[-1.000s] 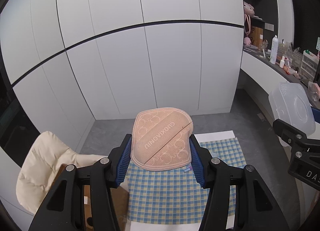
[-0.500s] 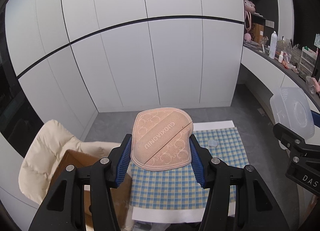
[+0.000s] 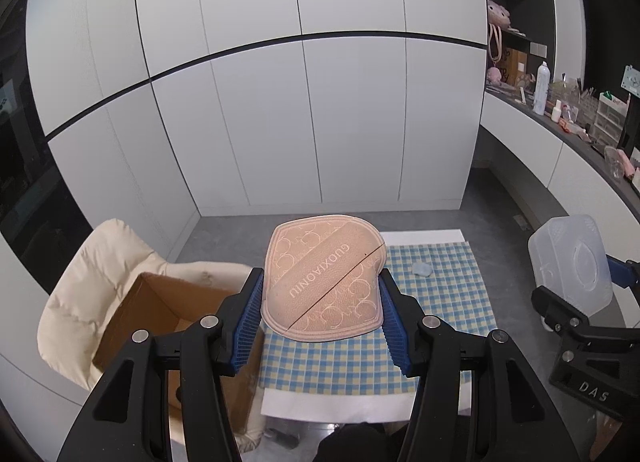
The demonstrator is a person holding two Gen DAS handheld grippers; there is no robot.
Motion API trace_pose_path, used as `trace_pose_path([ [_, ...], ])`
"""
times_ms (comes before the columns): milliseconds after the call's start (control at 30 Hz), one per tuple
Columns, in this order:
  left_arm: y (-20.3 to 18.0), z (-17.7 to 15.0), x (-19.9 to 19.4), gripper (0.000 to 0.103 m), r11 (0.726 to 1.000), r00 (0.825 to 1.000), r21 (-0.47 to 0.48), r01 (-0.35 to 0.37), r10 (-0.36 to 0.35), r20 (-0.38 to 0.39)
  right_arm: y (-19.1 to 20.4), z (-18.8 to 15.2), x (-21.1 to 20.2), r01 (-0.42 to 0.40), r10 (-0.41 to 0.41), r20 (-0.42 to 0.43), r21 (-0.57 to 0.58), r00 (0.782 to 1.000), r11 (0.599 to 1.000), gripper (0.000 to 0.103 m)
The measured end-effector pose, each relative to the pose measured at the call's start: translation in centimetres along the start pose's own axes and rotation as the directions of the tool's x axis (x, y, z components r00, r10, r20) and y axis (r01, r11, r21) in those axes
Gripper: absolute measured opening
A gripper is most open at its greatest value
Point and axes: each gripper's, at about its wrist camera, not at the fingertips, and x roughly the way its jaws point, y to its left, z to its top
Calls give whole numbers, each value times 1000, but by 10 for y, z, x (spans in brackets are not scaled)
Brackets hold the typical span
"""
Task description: Organize objects
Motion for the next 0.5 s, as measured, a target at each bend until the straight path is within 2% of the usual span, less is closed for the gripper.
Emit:
trace_pose_path([
  [500, 14, -55, -29, 54, 1000, 999, 4, -26, 26, -36, 2, -63, -32, -39, 38, -37, -29, 999, 999, 86],
])
